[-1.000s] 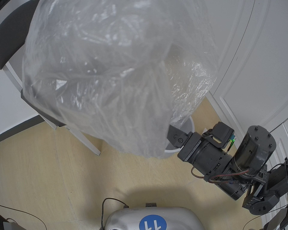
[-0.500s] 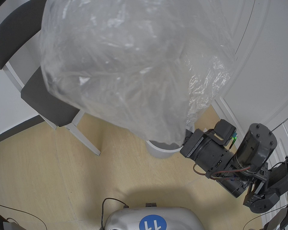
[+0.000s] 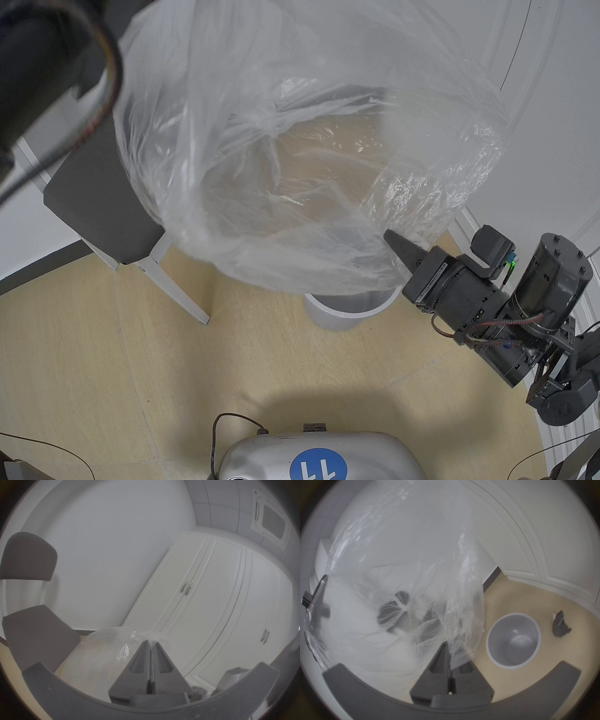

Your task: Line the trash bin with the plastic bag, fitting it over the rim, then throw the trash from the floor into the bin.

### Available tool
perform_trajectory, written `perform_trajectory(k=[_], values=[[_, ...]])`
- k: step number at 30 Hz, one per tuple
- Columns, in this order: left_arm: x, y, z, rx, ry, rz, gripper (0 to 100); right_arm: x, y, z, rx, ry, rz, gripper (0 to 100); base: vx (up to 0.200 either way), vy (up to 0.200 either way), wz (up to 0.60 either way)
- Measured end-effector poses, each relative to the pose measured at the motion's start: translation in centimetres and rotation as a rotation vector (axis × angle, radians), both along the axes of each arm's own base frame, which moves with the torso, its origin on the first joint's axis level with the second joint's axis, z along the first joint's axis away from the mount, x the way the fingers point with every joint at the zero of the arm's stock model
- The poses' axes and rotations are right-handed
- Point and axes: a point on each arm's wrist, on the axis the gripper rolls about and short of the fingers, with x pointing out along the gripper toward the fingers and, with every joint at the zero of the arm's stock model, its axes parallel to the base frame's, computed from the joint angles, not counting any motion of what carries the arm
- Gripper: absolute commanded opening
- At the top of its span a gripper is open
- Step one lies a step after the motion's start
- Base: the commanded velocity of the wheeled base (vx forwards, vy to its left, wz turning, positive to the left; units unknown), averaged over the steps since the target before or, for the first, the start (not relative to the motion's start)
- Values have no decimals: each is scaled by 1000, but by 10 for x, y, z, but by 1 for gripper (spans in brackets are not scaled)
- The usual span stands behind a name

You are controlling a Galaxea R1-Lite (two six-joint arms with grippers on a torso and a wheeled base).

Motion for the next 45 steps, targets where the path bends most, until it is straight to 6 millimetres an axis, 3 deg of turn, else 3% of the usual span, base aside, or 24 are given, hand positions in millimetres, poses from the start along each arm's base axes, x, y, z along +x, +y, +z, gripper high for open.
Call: perform_trajectory(k=[7, 15, 22, 29, 45], values=[[26, 11, -40, 107, 83, 124, 0, 1, -28, -2, -253, 73, -85, 0, 0, 0, 0], [53, 12, -86, 249, 179, 204, 0, -14, -78, -2, -562, 184, -105, 0, 0, 0, 0], [72, 11, -141, 414, 297, 227, 0, -20, -112, 9, -627, 139, -179, 0, 0, 0, 0], [78, 10, -175, 474, 389, 229, 0, -16, -114, 10, -616, 130, -205, 0, 0, 0, 0], [103, -11, -209, 300, 489, 218, 0, 13, -97, 6, -490, -1, -288, 0, 0, 0, 0]])
